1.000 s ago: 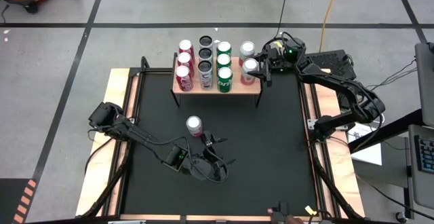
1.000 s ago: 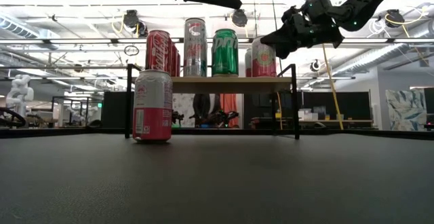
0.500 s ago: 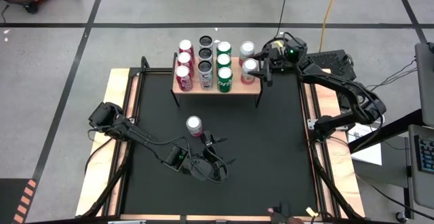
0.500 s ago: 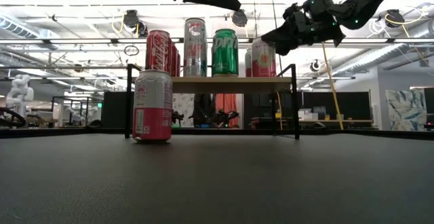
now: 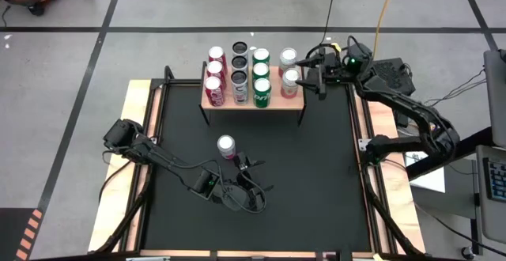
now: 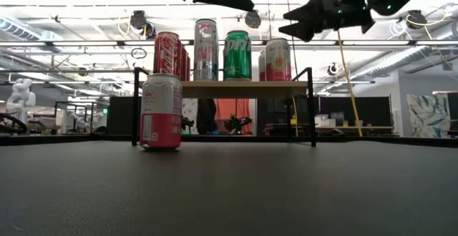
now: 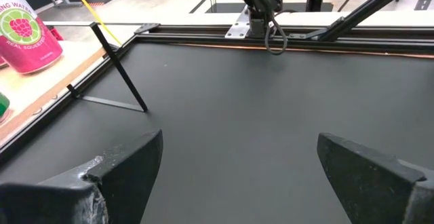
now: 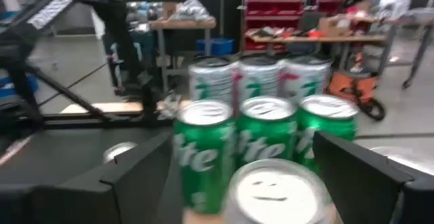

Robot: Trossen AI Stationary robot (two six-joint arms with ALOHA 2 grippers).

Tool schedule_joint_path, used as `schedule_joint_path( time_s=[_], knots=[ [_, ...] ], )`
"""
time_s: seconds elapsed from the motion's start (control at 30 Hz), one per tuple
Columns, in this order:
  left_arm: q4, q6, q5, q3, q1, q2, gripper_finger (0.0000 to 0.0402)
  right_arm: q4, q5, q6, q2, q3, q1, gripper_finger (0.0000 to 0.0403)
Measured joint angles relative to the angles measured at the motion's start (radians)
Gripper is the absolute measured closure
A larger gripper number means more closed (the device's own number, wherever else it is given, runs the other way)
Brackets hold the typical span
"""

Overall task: Place canned beverage on shelf
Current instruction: Put the bottom pink soda can aligned with the other pink soda can on the shelf

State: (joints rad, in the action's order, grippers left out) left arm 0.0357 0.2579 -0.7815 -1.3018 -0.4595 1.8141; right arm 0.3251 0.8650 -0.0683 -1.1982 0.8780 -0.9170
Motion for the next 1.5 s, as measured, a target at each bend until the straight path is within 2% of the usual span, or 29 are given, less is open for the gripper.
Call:
schedule_joint_path(
  time_s=[0.2,0.33,0.5,0.63,0.83,1.03,1.33,1.5],
  knots=[
    [0.0,-0.003,0.0,0.0,0.0,0.0,0.0015,-0.235,-0.029,-0.089,0.1,0.0,0.087,0.0084],
    [0.004,-0.003,0.0,0.0,0.001,0.0,0.0015,-0.398,-0.168,-0.191,0.118,-0.001,0.171,0.011],
    [0.004,-0.003,0.0,0.0,0.001,0.0,0.0015,-0.503,-0.325,-0.236,0.099,-0.001,0.229,0.0153],
    [0.004,-0.002,0.0,0.0,0.001,0.0,0.0015,-0.533,-0.374,-0.236,0.086,-0.001,0.248,0.0195],
    [0.003,-0.001,0.0,0.0,0.001,0.0,0.0015,-0.548,-0.506,-0.242,0.07,-0.001,0.274,0.0256],
    [0.003,-0.001,0.0,0.0,0.001,0.0,0.0015,-0.55,-0.528,-0.258,0.036,-0.001,0.28,0.031],
    [0.004,-0.001,0.0,0.0,0.001,0.0,0.0015,-0.522,-0.53,-0.278,-0.03,-0.001,0.28,0.036],
    [0.007,-0.001,0.0,0.0,0.001,0.0,0.0015,-0.52,-0.604,-0.297,-0.029,-0.002,0.28,0.0378]
  ],
)
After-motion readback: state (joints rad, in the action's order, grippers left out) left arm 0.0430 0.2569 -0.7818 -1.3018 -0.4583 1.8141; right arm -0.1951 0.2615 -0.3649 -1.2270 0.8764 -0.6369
